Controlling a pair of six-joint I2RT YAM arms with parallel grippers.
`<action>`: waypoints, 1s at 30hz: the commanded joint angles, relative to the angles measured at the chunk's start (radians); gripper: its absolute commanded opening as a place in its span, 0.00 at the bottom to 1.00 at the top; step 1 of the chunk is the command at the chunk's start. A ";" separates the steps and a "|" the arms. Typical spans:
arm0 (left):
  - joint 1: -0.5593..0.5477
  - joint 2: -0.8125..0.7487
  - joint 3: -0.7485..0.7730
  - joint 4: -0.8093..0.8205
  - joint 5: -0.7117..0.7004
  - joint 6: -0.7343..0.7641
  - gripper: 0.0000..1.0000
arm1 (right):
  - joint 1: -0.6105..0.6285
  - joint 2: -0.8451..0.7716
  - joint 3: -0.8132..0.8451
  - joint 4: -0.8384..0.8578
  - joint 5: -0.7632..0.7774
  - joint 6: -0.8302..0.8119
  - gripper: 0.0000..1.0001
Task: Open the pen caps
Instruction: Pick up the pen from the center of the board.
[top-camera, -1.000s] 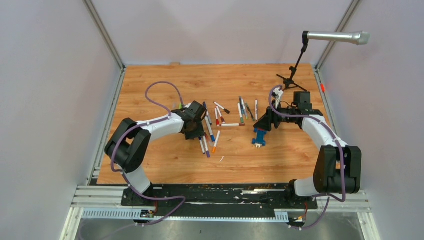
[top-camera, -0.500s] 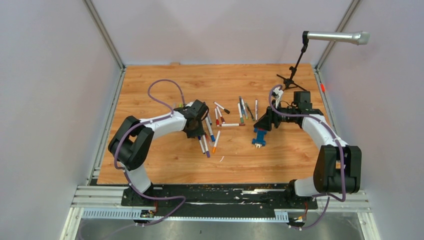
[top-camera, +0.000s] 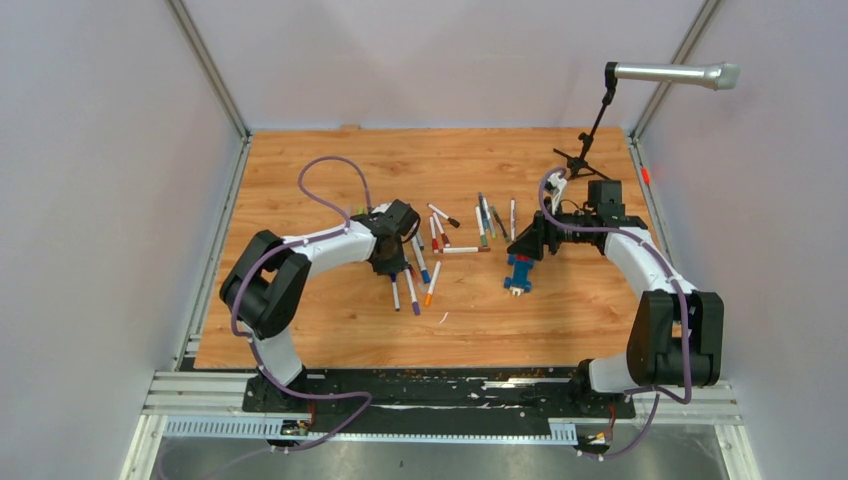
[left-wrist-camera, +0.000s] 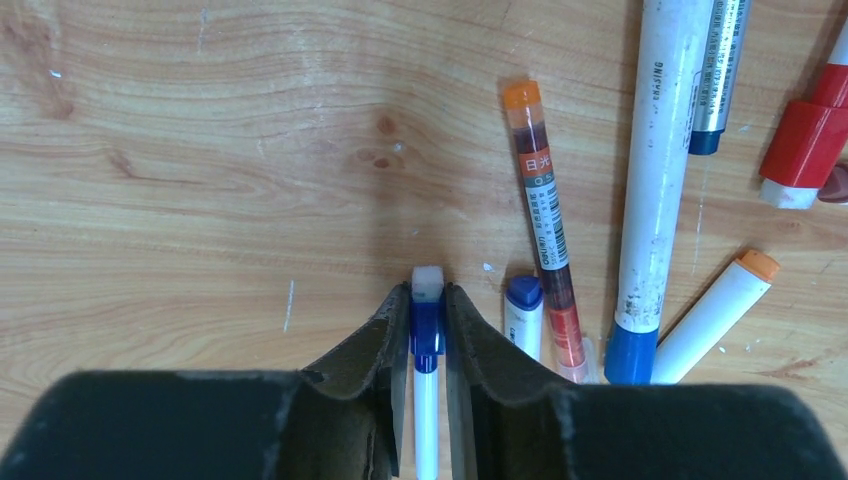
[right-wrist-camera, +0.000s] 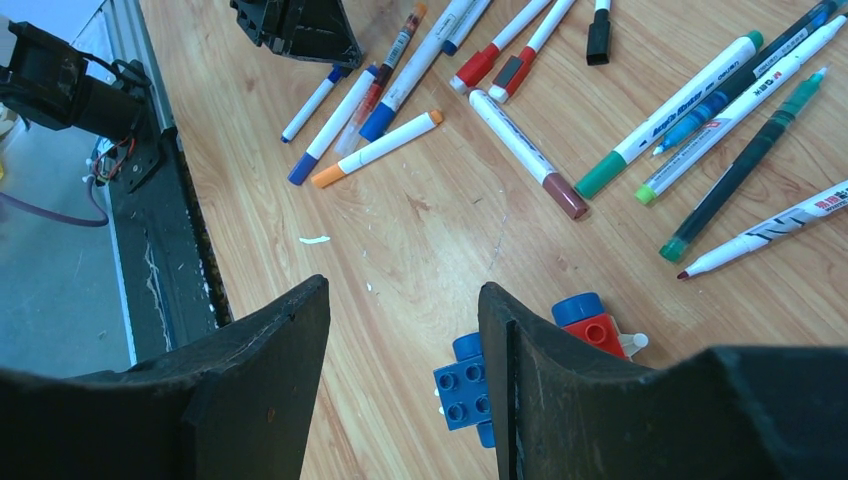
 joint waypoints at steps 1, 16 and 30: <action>-0.007 0.061 -0.015 -0.042 -0.001 0.000 0.21 | -0.005 0.001 0.039 -0.015 -0.050 -0.032 0.57; -0.007 -0.363 -0.173 0.214 0.124 0.047 0.00 | 0.146 -0.008 0.025 -0.042 -0.090 -0.090 0.57; -0.032 -0.511 -0.469 1.281 0.408 -0.222 0.00 | 0.357 -0.034 -0.064 0.333 -0.235 0.333 0.72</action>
